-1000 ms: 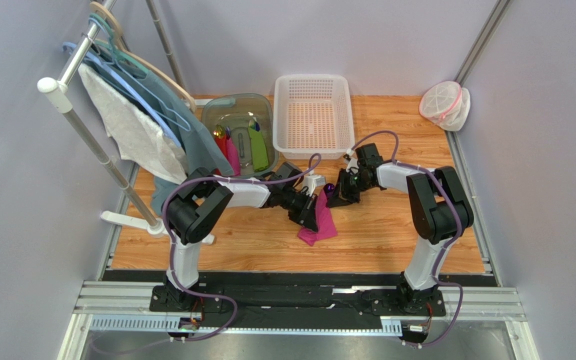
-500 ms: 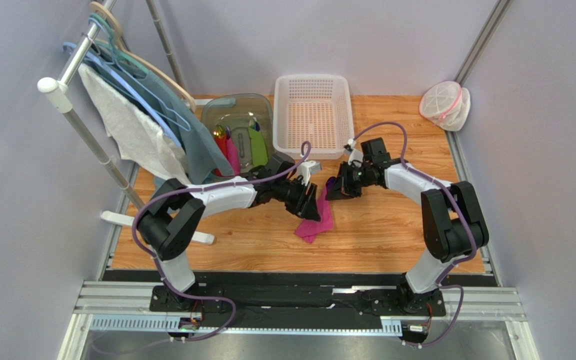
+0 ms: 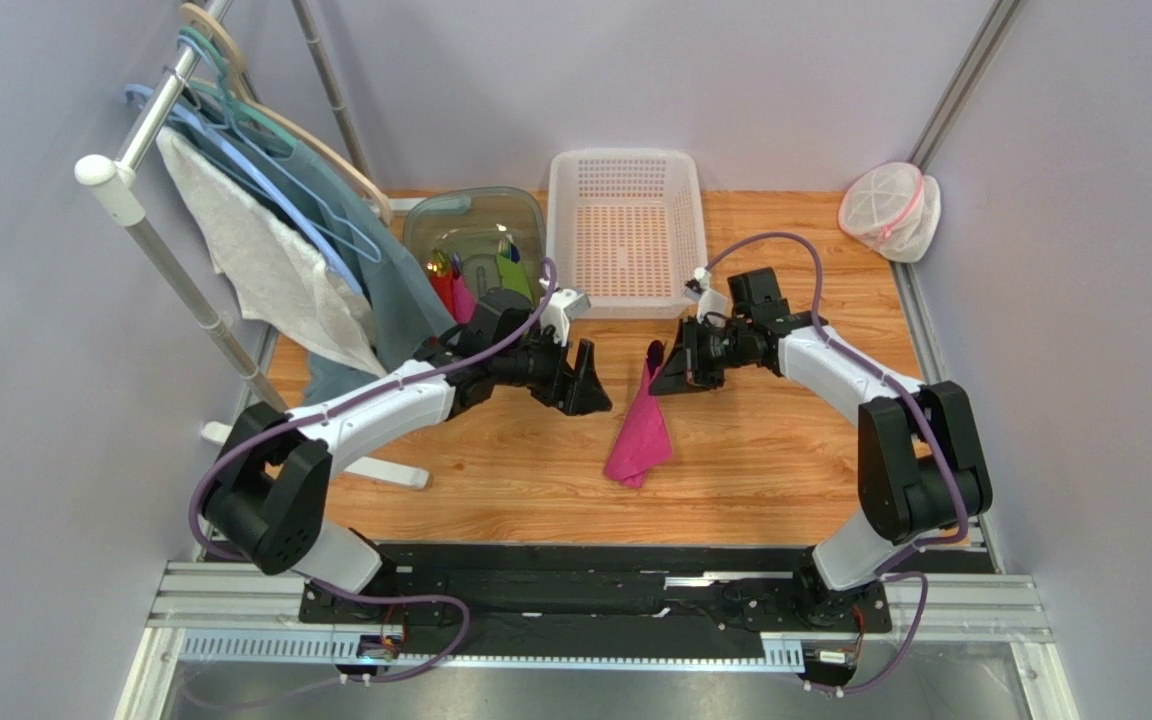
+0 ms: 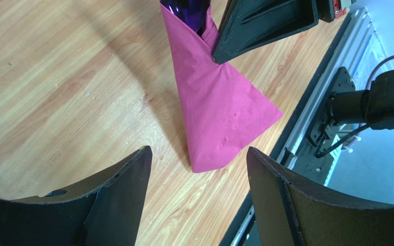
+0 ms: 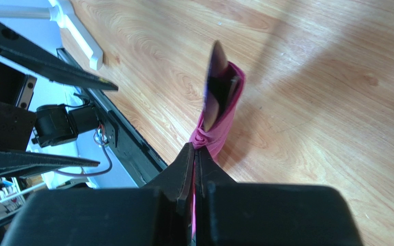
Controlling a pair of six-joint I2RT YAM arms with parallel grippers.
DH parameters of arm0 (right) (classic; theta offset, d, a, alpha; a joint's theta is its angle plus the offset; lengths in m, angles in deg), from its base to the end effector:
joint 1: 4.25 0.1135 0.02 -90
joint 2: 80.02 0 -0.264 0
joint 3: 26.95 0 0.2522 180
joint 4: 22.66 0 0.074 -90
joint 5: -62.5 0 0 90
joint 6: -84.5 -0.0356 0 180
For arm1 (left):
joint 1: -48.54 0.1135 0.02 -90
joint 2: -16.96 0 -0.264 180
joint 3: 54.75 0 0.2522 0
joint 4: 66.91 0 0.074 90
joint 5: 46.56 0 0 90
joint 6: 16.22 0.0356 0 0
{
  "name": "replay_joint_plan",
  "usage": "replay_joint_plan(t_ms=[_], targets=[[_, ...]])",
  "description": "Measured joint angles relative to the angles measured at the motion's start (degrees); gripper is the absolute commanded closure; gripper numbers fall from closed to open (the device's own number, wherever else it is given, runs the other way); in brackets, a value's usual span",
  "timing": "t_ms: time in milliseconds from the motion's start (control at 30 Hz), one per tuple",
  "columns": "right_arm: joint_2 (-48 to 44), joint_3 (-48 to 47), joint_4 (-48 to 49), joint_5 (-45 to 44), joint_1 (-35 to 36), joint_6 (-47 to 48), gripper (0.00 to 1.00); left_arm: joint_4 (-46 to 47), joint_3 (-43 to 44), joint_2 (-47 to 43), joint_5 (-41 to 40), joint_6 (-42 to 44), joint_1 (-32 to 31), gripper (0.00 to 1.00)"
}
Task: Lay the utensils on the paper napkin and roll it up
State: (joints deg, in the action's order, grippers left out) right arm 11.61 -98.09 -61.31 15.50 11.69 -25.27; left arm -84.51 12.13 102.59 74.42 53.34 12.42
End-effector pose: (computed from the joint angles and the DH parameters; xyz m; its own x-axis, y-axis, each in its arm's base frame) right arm 0.2963 0.1099 0.2032 -0.9585 -0.0165 -0.2847 -0.2264 0.6511 0.7244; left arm 0.2500 -0.2051 0.2337 -0.7421 0.1709 -0.6482 0.6202 0.5420 -0.5672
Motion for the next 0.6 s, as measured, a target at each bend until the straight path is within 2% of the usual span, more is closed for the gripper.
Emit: replay_joint_plan(t_ms=[467, 500, 600], targets=[[-4.3, -3.6, -6.3, 4.6, 0.0, 7.1, 1.0, 2.8, -1.6, -7.3, -0.6, 5.7, 2.6, 0.23], [-4.6, -4.3, -7.1, 5.1, 0.1, 7.8, 1.0, 3.8, -1.8, -8.2, -0.9, 6.1, 2.8, 0.19], [-5.6, -6.4, -9.5, 6.4, 0.1, 10.1, 1.0, 7.0, -3.0, -11.2, -0.9, 7.9, 3.2, 0.17]])
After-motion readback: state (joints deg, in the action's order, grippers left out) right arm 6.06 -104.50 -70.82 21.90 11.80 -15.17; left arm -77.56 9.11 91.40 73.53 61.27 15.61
